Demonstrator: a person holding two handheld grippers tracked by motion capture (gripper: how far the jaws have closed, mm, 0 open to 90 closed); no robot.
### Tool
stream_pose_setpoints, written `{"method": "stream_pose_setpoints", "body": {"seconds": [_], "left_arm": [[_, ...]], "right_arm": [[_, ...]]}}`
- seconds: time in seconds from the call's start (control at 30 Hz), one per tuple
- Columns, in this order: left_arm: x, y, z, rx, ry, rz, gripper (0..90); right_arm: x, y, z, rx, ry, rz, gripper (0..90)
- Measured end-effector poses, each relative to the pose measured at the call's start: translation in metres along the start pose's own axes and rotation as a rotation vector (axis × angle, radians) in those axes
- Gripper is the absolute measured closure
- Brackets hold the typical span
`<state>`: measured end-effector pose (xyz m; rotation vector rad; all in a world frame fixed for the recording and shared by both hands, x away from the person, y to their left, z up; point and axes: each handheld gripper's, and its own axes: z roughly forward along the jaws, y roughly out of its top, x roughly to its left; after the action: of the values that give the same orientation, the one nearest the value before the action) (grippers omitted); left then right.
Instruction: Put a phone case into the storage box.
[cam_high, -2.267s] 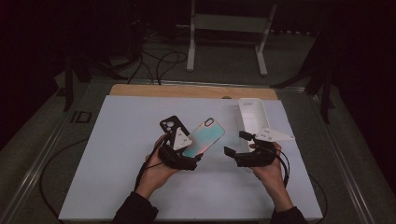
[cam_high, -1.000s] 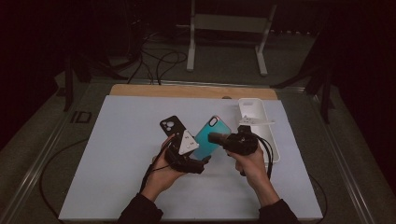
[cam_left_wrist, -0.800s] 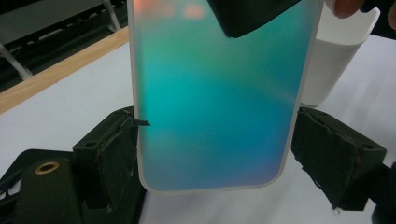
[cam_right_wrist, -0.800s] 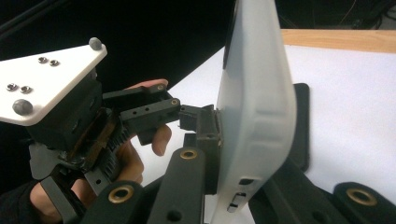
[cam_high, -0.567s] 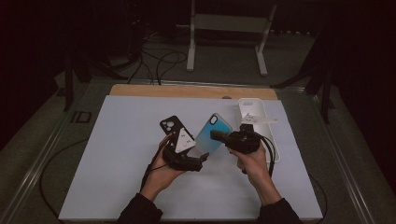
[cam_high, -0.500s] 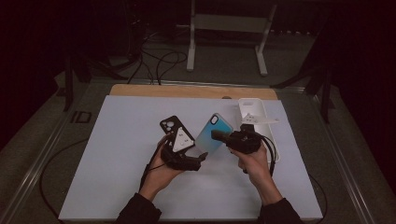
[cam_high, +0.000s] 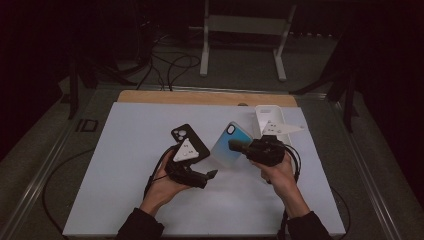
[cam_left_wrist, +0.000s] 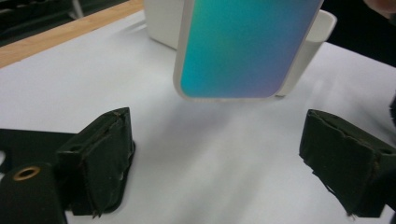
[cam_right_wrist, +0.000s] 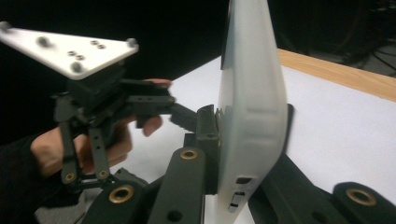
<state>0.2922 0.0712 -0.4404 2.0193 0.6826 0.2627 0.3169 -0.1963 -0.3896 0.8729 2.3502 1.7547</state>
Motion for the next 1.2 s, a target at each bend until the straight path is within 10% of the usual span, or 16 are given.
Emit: {"method": "stream_pose_setpoints", "body": {"seconds": [0.53,0.87,1.2], "left_arm": [[-0.004,-0.001,0.001,-0.016,-0.173,0.029,33.9],[-0.006,-0.005,0.001,-0.004,-0.202,0.071,55.6],[-0.007,-0.008,0.003,0.006,-0.233,0.077,76.4]], "right_arm": [[0.016,-0.001,0.014,0.060,0.214,-0.111,86.7],[0.014,0.001,0.012,0.072,0.220,-0.149,85.3],[0.017,0.004,0.013,0.099,0.169,-0.194,63.1]]}}
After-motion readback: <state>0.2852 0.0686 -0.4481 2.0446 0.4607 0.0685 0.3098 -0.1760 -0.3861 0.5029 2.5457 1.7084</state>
